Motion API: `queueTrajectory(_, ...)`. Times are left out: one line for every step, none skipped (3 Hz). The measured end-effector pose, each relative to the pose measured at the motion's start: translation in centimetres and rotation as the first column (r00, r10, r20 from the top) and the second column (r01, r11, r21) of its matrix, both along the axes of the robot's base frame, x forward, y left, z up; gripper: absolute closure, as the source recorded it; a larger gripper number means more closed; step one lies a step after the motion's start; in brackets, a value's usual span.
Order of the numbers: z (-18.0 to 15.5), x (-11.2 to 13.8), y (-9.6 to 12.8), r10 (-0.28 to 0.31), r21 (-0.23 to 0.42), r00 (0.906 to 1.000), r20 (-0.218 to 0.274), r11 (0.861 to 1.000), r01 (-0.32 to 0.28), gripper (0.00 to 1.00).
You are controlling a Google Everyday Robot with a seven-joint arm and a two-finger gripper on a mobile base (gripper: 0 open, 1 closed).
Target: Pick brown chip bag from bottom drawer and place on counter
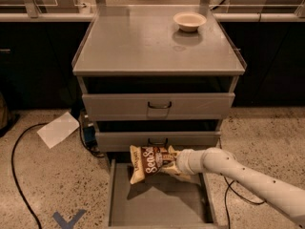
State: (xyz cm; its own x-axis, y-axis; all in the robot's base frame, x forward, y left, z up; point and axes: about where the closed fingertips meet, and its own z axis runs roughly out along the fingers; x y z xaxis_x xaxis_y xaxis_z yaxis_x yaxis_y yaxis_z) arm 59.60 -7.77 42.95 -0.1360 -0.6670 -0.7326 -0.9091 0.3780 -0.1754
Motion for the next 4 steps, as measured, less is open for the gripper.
queueTrajectory(1.0,0.0,0.1,-0.008,0.012,0.9999,-0.011,1.000,0.008,1.00)
queueTrajectory(6.5,1.8,-0.7,-0.009,0.046,1.0000,0.001,0.999,0.009,1.00)
queueTrajectory(14.8,3.5,-2.2,-0.011,0.092,0.9998,-0.014,0.996,0.013,1.00)
queueTrajectory(22.7,4.0,-3.0,0.031,0.138,0.9994,-0.017,0.990,-0.028,1.00)
